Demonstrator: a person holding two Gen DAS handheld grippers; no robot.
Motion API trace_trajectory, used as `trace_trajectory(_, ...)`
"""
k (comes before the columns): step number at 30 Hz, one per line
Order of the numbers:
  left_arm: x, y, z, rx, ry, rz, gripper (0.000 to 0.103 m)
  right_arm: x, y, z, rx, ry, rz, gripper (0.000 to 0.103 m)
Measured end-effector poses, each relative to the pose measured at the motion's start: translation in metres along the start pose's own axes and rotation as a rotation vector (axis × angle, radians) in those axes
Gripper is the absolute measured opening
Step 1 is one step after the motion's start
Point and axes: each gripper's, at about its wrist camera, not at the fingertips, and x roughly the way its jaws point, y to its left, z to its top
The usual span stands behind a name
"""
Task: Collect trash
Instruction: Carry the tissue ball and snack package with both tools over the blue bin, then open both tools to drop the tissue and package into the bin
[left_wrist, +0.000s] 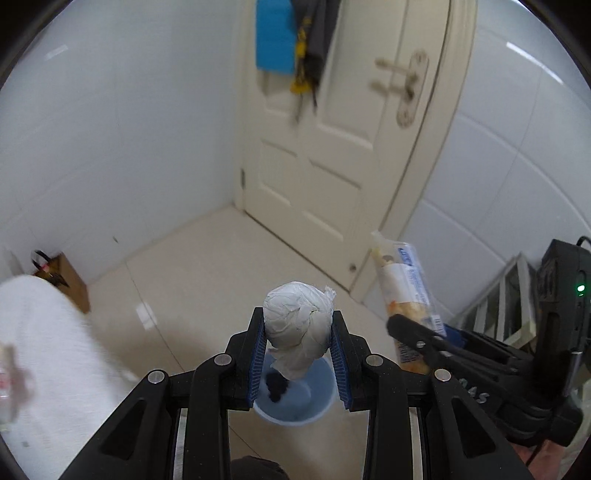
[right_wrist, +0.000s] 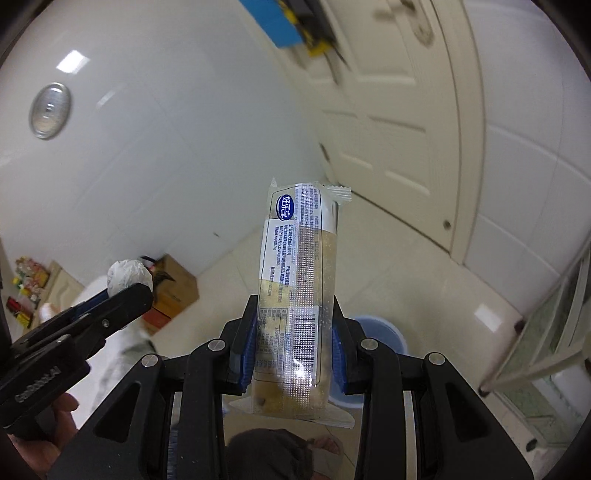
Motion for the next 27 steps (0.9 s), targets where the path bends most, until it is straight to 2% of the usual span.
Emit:
trace_trajectory(7,0.096,0.004,0.033,0.013,0.14,-0.017,0.029,0.061,-0.042,-0.007,0.049,0.111,-0.052,0.033)
trace_trajectory(13,0.152,0.004,0.053,0.034,0.215,-0.036,0.034,0.095,-0.058,-0.015,0.074,0.175,-0.072,0.035)
trace_trajectory(14,0.16,0.007,0.057,0.036,0.227,-0.027,0.043,0.103,-0.063,-0.016,0.09,0.196,-0.072,0.036)
trace_trajectory(15,0.167,0.008,0.062,0.042,0.236,-0.003,0.063,0.107,-0.066,-0.018,0.097,0.205,-0.078,0.036)
trace_trajectory(17,0.173,0.011,0.068,0.045,0.226,0.018,0.08,0.113,-0.072,-0.021,0.116,0.218,-0.093,0.037)
trace_trajectory(18,0.174,0.013,0.072,0.047,0.214,0.025,0.086,0.114,-0.075,-0.023,0.124,0.222,-0.094,0.044)
trace_trajectory(19,0.174,0.014,0.074,0.054,0.212,0.039,0.09,0.115,-0.076,-0.024,0.126,0.224,-0.098,0.059)
trace_trajectory(20,0.177,0.015,0.078,0.06,0.215,0.052,0.094,0.114,-0.076,-0.024,0.128,0.222,-0.108,0.066)
trace_trajectory(21,0.177,0.016,0.079,0.059,0.211,0.053,0.094,0.112,-0.077,-0.025,0.134,0.214,-0.123,0.077)
trace_trajectory(23,0.178,0.017,0.084,0.056,0.206,0.064,0.094,0.11,-0.077,-0.026,0.143,0.211,-0.129,0.079)
trace_trajectory(24,0.178,0.019,0.087,0.053,0.205,0.071,0.094,0.11,-0.077,-0.026,0.145,0.21,-0.133,0.085)
trace_trajectory(25,0.177,0.021,0.091,0.048,0.2,0.079,0.094,0.11,-0.077,-0.026,0.145,0.208,-0.141,0.097)
trace_trajectory(26,0.171,0.021,0.087,0.045,0.194,0.083,0.094,0.108,-0.076,-0.026,0.144,0.203,-0.149,0.103)
trace_trajectory(27,0.168,0.022,0.089,0.041,0.185,0.086,0.094,0.104,-0.074,-0.026,0.141,0.2,-0.156,0.103)
